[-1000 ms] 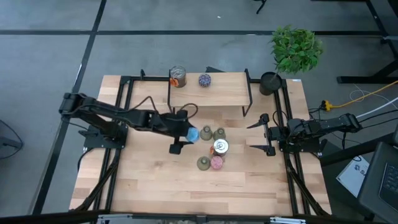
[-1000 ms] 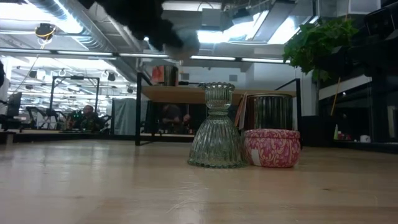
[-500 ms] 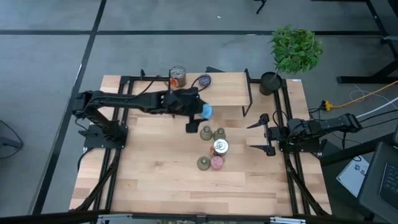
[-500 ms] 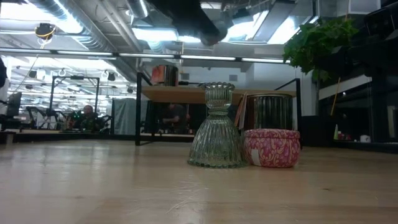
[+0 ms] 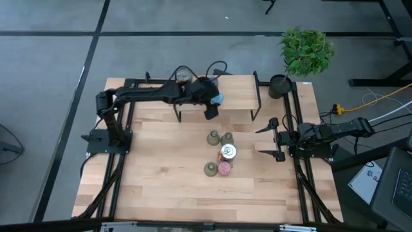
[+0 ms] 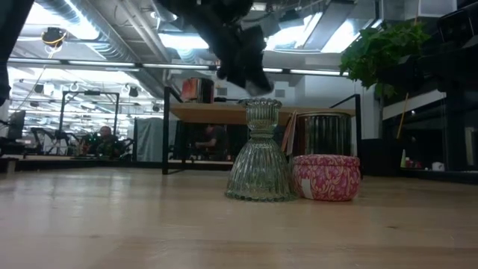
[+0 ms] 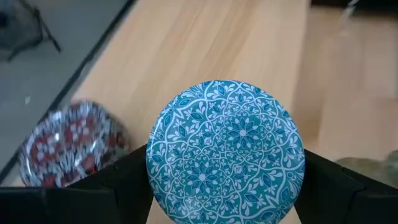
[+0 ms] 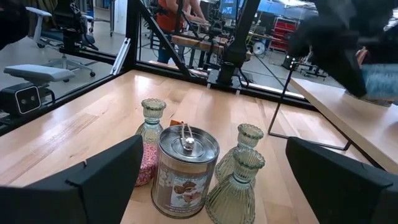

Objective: Pick & Place candle stick holders
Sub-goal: Put the blue scented candle on the shelf aligned with the other scented candle

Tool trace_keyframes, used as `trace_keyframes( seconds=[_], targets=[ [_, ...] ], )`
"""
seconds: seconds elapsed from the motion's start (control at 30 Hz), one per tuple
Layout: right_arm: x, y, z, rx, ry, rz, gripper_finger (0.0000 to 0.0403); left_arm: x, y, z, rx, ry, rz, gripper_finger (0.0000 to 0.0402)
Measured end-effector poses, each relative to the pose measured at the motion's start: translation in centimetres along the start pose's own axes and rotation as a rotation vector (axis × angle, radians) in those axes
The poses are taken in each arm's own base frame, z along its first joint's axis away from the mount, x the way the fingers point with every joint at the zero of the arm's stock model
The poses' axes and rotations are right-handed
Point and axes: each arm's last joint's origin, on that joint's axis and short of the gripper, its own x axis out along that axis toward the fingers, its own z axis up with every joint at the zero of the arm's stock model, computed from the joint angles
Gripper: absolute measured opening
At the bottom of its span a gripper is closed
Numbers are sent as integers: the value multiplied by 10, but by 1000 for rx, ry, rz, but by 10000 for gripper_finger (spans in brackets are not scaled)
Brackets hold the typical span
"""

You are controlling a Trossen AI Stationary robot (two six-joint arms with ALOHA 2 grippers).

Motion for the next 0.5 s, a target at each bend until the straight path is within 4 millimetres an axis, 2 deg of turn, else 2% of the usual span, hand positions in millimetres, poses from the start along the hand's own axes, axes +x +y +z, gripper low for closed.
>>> trace_keyframes(
  seconds=[0.17, 0.5],
  targets=[
    [0, 0, 0, 0, 0, 0, 398, 3, 10, -5, -57, 52, 25, 298],
    [0, 0, 0, 0, 0, 0, 398, 3, 11, -7, -37, 74, 41, 302]
  ],
)
